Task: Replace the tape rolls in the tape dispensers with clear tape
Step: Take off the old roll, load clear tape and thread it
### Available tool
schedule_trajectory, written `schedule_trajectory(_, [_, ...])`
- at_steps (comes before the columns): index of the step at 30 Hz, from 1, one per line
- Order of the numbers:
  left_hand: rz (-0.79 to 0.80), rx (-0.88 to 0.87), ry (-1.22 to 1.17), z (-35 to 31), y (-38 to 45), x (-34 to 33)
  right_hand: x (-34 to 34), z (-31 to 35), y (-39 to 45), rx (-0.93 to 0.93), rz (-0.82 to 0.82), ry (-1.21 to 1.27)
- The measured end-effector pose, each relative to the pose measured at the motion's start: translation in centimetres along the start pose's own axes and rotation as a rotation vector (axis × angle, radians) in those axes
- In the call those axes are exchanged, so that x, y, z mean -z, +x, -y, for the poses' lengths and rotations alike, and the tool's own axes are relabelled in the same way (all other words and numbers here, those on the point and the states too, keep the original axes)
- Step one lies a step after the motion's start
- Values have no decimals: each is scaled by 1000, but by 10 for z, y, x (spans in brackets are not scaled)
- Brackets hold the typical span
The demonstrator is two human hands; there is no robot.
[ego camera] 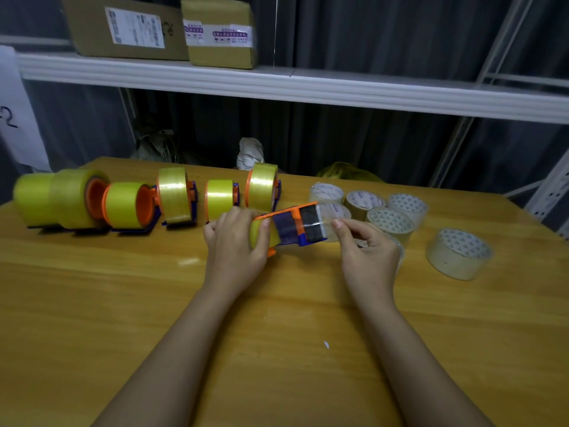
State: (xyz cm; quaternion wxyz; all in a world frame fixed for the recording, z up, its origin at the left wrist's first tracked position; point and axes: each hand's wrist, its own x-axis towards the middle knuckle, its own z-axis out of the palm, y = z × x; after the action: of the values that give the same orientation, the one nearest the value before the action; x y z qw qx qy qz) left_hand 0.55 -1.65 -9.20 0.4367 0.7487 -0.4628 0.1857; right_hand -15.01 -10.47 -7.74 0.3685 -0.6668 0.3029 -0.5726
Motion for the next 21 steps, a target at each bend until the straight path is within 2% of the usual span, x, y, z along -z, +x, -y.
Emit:
schedule_trajectory(9, [49,-42,-44,-2,0,-3,4,-2,6,-2,-47,-4])
schedule_trajectory(17, [44,-32,-31,-3,-3,-4,2,-6,4,116,-111,-101])
schedule_trajectory(21, [33,-30,-41,-3,-3,-5,4,-1,5,26,-96,3])
